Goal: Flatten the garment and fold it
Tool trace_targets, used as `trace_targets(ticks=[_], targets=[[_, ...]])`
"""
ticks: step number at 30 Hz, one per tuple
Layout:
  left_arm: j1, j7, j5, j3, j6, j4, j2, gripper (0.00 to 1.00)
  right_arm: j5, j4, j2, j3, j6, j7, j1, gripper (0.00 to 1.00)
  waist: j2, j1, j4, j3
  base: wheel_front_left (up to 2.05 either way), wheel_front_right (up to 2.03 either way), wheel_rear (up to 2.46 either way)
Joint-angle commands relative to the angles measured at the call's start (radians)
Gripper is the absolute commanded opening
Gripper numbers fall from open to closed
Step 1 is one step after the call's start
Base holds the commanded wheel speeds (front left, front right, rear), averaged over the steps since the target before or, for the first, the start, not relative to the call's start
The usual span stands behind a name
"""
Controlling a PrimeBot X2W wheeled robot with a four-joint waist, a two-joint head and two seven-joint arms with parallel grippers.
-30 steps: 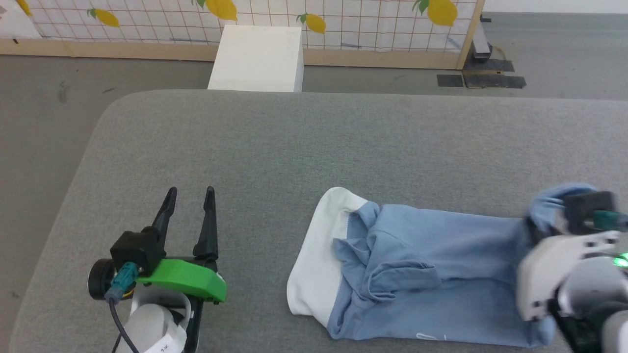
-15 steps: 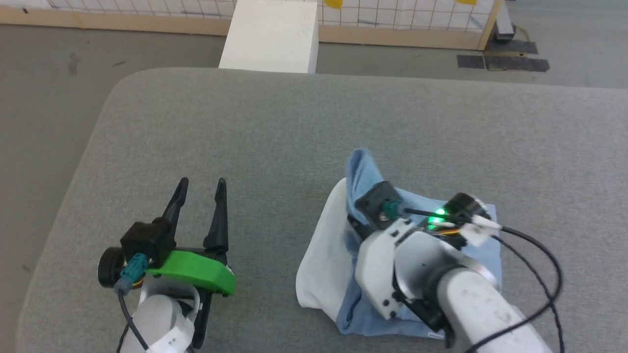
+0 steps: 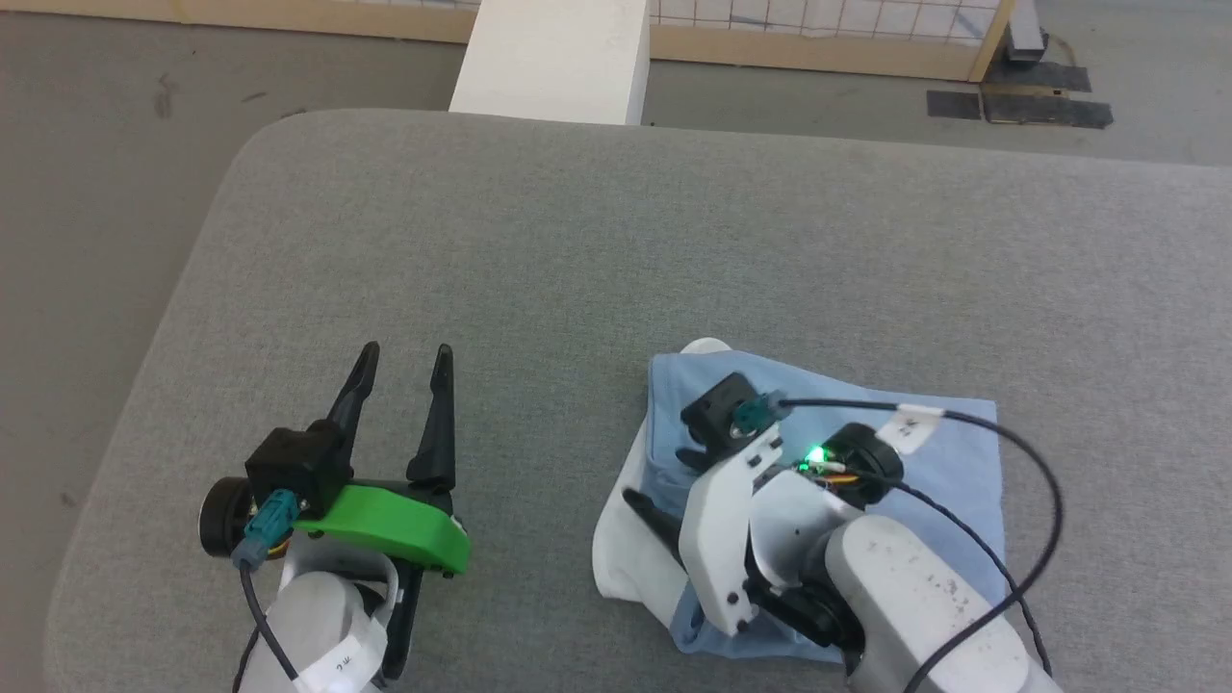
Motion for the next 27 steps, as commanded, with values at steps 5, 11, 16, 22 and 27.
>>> trace_targets(ticks=[5, 11, 16, 22, 27], targets=[[0.004, -0.005, -0.012, 0.003, -0.007, 0.000, 0.000, 1.00, 0.143, -0.151, 0.002, -0.031, -0.002, -0.181, 0.018, 1.00, 0.0000, -0.0001, -0.030, -0.031, 0.00, 0.00, 0.00], [0.022, -0.005, -0.010, 0.015, -0.007, -0.011, 0.003, 1.00, 0.122, -0.334, 0.002, -0.248, -0.002, -0.430, 0.108, 1.00, 0.0000, -0.0001, -0.066, -0.055, 0.00, 0.00, 0.00], [0.034, -0.005, -0.009, 0.024, -0.007, -0.023, 0.002, 1.00, 0.161, -0.385, 0.003, -0.506, -0.002, -0.553, 0.236, 1.00, 0.0000, -0.0001, -0.088, -0.063, 0.00, 0.00, 0.00], [0.037, -0.005, -0.012, 0.014, -0.007, -0.024, 0.000, 1.00, 0.232, -0.244, 0.003, -0.665, -0.002, -0.521, 0.340, 1.00, 0.0000, -0.0001, -0.094, -0.064, 0.00, 0.00, 0.00], [0.037, -0.005, -0.013, 0.010, -0.007, -0.023, -0.001, 1.00, 0.289, -0.109, 0.003, -0.693, -0.002, -0.439, 0.367, 1.00, 0.0000, -0.0001, -0.090, -0.065, 0.00, 0.00, 0.00]])
